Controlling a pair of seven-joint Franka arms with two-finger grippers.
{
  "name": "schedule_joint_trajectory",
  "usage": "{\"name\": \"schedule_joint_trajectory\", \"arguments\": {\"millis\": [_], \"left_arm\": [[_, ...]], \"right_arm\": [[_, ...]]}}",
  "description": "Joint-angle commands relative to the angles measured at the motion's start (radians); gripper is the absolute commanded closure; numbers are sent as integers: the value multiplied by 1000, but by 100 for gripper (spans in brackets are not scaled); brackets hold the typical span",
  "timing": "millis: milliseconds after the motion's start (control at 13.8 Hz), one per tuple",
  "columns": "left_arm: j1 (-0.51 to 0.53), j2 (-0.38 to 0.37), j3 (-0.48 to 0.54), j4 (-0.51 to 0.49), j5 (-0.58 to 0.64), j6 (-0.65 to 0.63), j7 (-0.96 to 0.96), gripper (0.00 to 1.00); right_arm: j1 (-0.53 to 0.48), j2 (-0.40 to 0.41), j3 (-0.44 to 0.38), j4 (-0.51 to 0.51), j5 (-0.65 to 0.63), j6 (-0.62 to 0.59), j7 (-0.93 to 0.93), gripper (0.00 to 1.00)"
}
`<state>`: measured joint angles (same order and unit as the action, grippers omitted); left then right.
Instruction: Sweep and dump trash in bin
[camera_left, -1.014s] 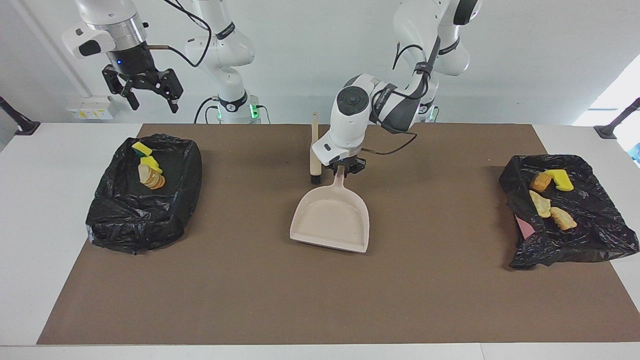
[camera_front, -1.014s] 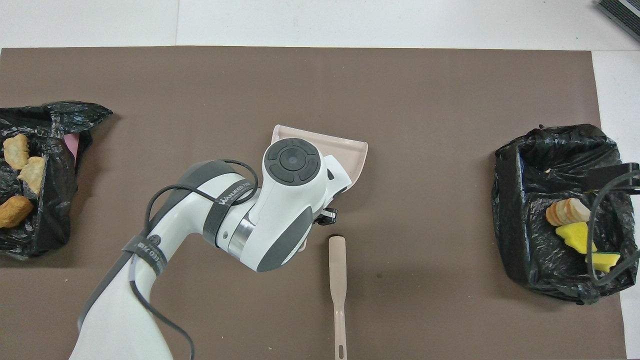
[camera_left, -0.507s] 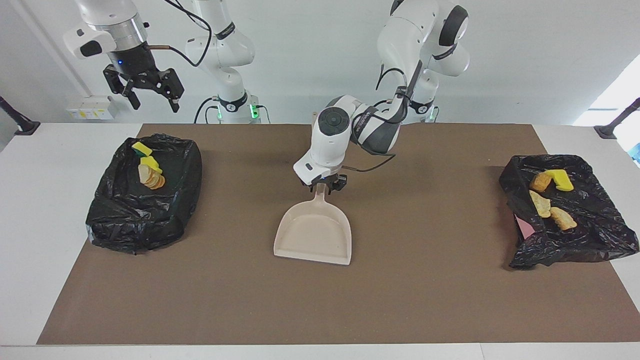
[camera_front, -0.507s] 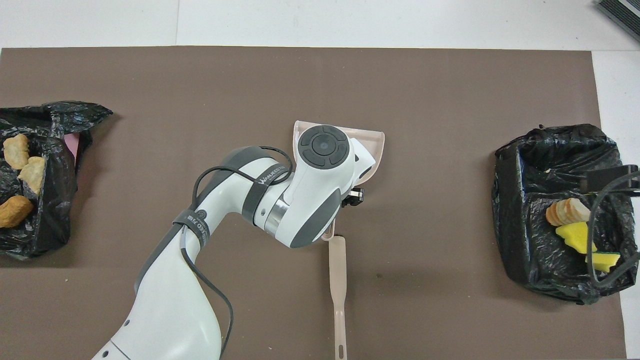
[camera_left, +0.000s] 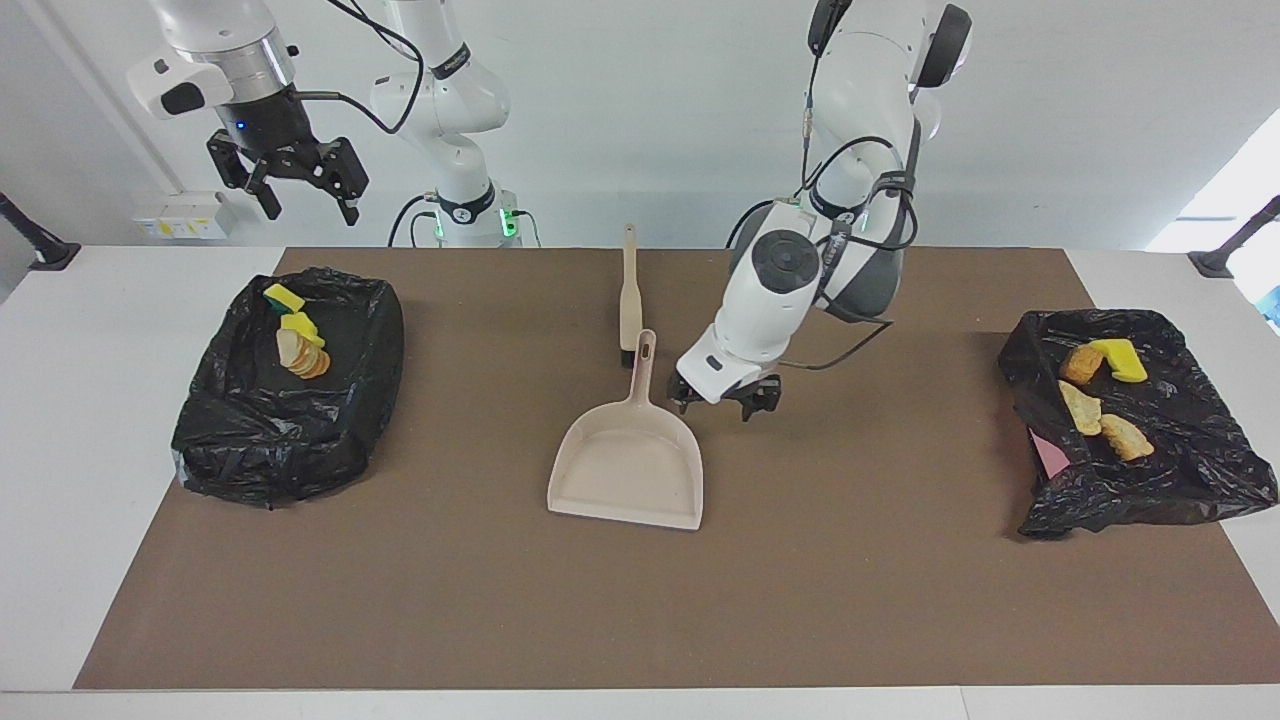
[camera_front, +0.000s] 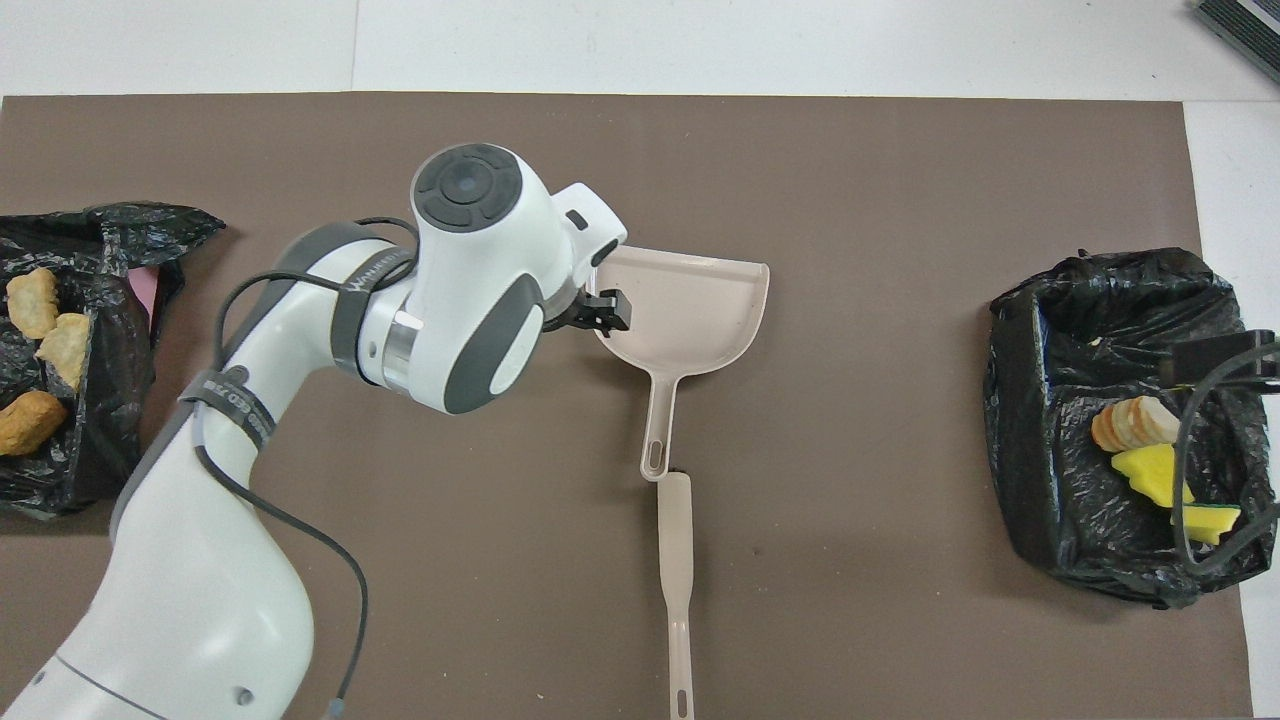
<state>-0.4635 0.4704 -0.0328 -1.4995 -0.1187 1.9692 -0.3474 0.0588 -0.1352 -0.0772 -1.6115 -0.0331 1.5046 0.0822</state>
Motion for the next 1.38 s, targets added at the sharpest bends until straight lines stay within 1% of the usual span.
{"name": "schedule_joint_trajectory", "arguments": {"millis": [0,72,145,435,579,724,869,1087,1304], "left_arm": [[95,-27,-1,-18,-4,-7,16,0],[123,-36,1,-18,-3,-10,25,0],[150,-45,1,-19,-3,-13,75,0],[271,-79,2,-28,1,-39,364,0],[296,-117,16,-47,48,-61,450,0],[336,-163,20,-79,69,-64,469,0],[353,-211,22,-85,121,-84,466,0],[376,-269,47,-85,125,-128,461,0],[407,-335,53,-84,125,-208,446,0]], "right_arm": [[-11,-11,2,-11,21,-4,-18,0],[-11,-9,2,-10,22,-6,-15,0],[-11,-9,-1,-10,36,-3,-15,0],[-11,-18,-3,-22,42,-6,-15,0],[-13,-20,-4,-24,42,-9,-16,0],[-16,-18,-7,-21,26,-17,-25,0],[-14,-18,-7,-16,27,-20,-18,0],[-2,-17,4,-15,24,-10,13,0],[1,-20,8,-16,25,-17,28,0]]}}
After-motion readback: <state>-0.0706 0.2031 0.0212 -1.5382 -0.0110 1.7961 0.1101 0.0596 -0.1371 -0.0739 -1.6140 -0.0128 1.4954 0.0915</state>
